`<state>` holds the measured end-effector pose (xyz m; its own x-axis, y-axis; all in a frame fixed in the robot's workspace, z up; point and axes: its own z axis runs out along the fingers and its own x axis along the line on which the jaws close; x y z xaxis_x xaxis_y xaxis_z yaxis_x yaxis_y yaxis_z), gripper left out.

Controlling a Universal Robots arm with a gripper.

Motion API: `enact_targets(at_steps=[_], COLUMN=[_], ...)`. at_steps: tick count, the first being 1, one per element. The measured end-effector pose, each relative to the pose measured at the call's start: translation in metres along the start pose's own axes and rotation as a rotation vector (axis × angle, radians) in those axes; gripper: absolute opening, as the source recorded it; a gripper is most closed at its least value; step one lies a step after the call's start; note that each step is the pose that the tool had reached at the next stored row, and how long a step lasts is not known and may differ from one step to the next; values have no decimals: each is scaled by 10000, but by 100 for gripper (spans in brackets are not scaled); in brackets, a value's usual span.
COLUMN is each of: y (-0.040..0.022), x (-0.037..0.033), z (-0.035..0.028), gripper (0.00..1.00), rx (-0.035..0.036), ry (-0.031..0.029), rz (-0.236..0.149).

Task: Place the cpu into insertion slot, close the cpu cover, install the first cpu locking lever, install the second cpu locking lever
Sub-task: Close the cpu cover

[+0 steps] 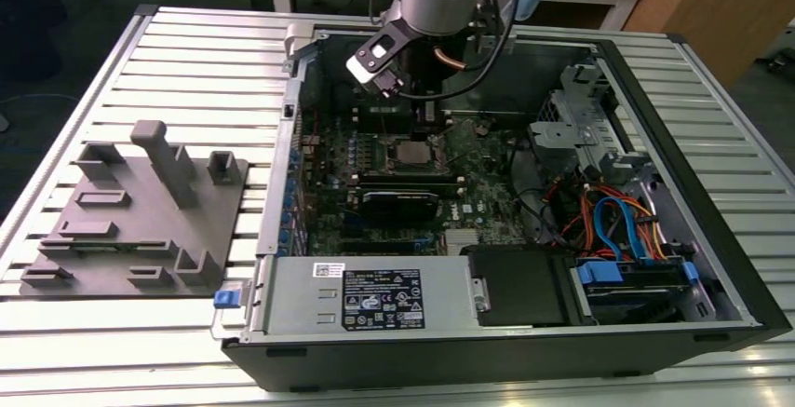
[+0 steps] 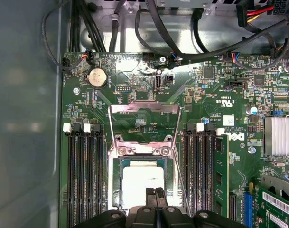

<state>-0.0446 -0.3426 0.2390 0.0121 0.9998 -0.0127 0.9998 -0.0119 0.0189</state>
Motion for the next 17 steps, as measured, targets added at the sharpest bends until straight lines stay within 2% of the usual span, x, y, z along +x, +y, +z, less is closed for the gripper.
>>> enact_targets(at_steps=[4,13,17], y=[0,2,2], x=[0,-1,-1], z=[-11,-100,-107], gripper=[11,11,11], rx=[1,0,-2], ry=[-3,0,3], rz=[0,0,0])
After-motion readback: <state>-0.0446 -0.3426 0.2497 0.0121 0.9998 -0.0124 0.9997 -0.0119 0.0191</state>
